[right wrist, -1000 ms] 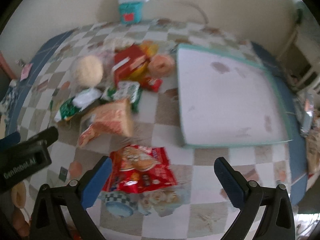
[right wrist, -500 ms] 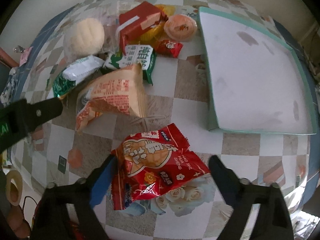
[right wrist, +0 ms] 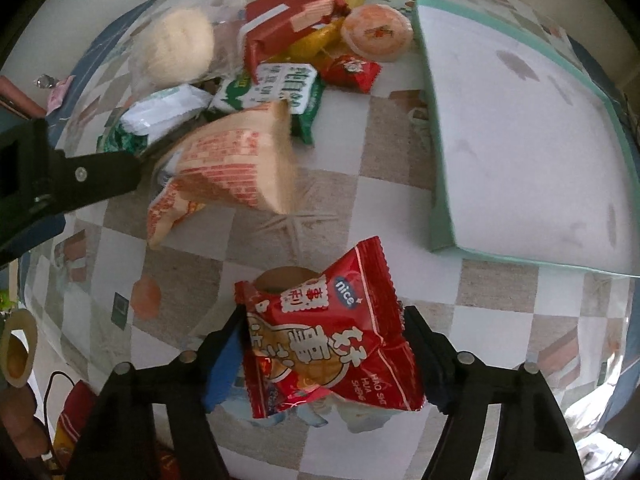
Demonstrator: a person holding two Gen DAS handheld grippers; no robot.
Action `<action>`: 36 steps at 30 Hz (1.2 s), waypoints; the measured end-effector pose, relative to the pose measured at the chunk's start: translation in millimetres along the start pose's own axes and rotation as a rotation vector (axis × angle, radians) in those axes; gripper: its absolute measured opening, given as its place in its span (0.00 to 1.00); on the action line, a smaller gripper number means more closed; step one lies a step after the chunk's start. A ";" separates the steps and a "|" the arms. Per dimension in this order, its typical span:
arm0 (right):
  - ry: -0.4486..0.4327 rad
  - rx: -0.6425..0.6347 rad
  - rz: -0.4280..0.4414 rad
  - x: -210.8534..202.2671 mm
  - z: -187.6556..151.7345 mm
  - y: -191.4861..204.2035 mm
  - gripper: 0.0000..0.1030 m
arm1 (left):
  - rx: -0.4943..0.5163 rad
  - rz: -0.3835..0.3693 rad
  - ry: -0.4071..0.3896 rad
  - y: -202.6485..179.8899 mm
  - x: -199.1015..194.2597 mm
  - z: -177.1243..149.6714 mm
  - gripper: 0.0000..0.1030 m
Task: Organize snacks
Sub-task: 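Grasp the red snack bag with the right tool while the left tool reaches the orange wafer pack, then lift the red bag with the right tool while the left tool grasps the orange wafer pack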
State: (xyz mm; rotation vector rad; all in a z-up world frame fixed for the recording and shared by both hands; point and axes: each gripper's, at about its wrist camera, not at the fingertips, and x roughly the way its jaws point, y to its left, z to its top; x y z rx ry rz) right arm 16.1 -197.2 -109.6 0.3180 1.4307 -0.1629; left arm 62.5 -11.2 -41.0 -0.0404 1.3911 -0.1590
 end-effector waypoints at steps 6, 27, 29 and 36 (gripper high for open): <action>-0.019 0.047 0.024 -4.1 -3.4 -15.4 0.67 | 0.004 -0.038 0.010 -17.0 -0.1 5.2 1.00; -0.202 0.160 0.061 -88.1 0.9 -66.0 0.62 | -0.028 -0.093 0.069 -89.3 46.9 33.2 1.00; -0.216 0.187 0.053 -97.6 6.8 -81.4 0.62 | -0.030 -0.088 0.080 -93.5 54.8 34.9 1.00; -0.217 0.242 0.069 -100.8 16.6 -103.0 0.62 | -0.029 -0.072 0.120 -112.1 91.0 45.2 1.00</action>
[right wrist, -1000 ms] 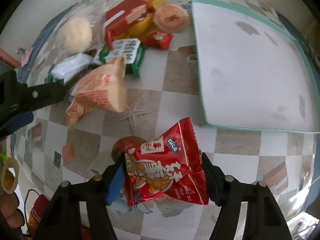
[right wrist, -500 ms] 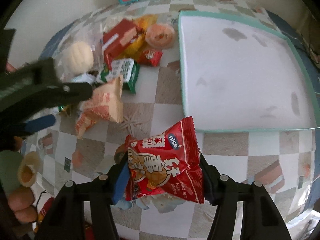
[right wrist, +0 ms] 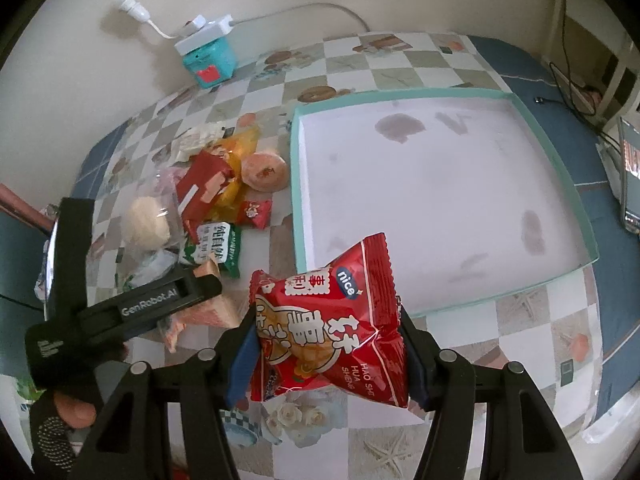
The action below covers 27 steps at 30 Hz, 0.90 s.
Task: Organize snacks
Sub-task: 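Lift the red bag with the right tool while the left tool grasps the orange wafer pack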
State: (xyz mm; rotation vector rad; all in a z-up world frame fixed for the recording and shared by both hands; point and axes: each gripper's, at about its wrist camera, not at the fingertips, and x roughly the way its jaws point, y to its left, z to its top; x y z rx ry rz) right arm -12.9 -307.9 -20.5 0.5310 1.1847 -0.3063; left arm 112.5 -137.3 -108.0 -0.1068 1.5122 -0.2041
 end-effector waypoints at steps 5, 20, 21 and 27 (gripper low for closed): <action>0.018 0.016 -0.008 9.4 -3.8 -1.3 0.62 | 0.022 0.037 -0.015 -18.2 12.4 9.5 1.00; 0.009 0.058 0.003 12.0 3.0 3.9 0.62 | 0.034 0.008 -0.017 -37.0 22.5 -3.6 0.77; 0.006 0.061 0.004 11.1 4.8 5.0 0.62 | 0.032 0.004 -0.018 -34.7 23.1 -6.9 0.76; -0.008 0.071 0.004 6.7 9.1 5.2 0.62 | 0.025 -0.041 -0.007 -20.4 24.8 -13.5 0.70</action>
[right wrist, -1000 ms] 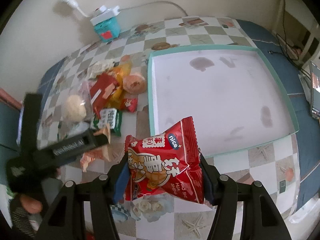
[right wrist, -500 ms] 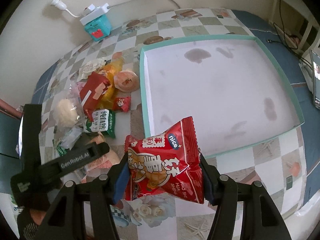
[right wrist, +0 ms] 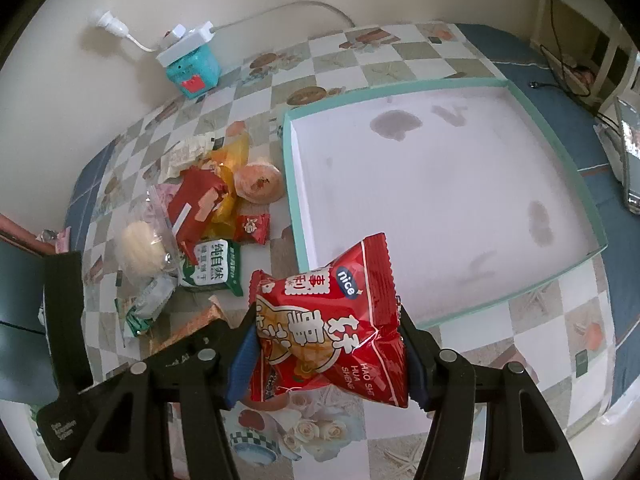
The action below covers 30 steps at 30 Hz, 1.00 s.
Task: Organize snacks
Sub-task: 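Lift the red bag with the right tool while the left tool grasps the orange wafer pack, then carry both packs over the white tray and open both tools to drop them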
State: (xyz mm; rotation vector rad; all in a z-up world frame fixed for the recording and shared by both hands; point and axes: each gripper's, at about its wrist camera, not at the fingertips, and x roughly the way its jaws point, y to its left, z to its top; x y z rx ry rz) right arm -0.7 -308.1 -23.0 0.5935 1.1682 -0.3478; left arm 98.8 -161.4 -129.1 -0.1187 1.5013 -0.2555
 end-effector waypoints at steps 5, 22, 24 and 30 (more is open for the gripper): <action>0.000 0.014 0.001 0.0 0.4 -4.9 0.62 | -0.007 -0.038 -0.006 7.3 3.2 -11.6 0.68; 0.006 0.116 -0.015 6.4 17.0 -58.8 0.62 | 0.059 -0.128 -0.088 17.6 -69.4 -17.9 0.68; 0.005 0.125 -0.031 7.6 23.4 -69.9 0.62 | 0.086 -0.132 -0.100 1.6 -76.3 -15.2 0.68; 0.019 0.176 -0.091 17.8 43.9 -109.0 0.62 | 0.196 -0.154 -0.126 -48.8 -87.5 -0.5 0.68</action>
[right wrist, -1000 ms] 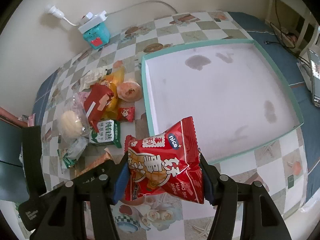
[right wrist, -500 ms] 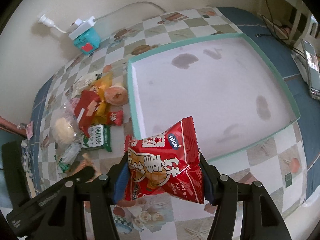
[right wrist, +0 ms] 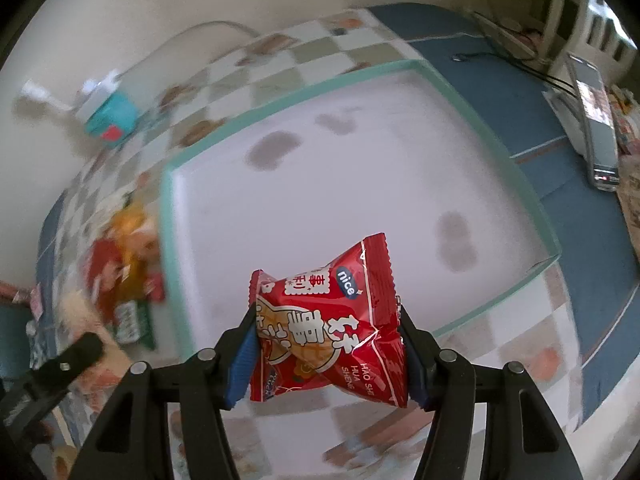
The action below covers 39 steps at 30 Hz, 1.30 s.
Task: Organize snacks
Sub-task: 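Carry both packs over the white tray and open both tools to drop them, then move both tools back toward the snack pile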
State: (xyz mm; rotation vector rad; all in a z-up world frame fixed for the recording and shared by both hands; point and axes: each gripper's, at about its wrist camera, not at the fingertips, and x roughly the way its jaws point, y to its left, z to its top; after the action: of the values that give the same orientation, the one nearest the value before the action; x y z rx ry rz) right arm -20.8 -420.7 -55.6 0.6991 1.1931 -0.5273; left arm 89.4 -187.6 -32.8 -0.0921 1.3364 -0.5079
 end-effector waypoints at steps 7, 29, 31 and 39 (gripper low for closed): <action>0.003 0.051 -0.053 14.0 42.2 -28.9 0.62 | 0.156 -0.014 -0.008 -68.3 20.2 36.2 0.68; -0.039 -0.007 -0.086 33.6 103.1 -23.9 0.73 | 0.170 -0.024 -0.053 -111.8 62.1 89.0 0.84; -0.036 -0.006 -0.087 31.5 99.3 -22.8 0.74 | 0.193 -0.001 -0.010 -105.7 54.3 88.1 0.85; -0.039 -0.064 -0.069 16.5 66.0 5.7 0.90 | 0.103 0.115 -0.108 -52.9 0.5 75.9 0.94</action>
State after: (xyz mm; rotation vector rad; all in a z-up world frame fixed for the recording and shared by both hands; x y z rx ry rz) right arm 30.9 -465.2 -56.6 0.5919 1.1963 -0.5556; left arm 145.3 -251.6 3.9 0.0412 1.2004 -0.4668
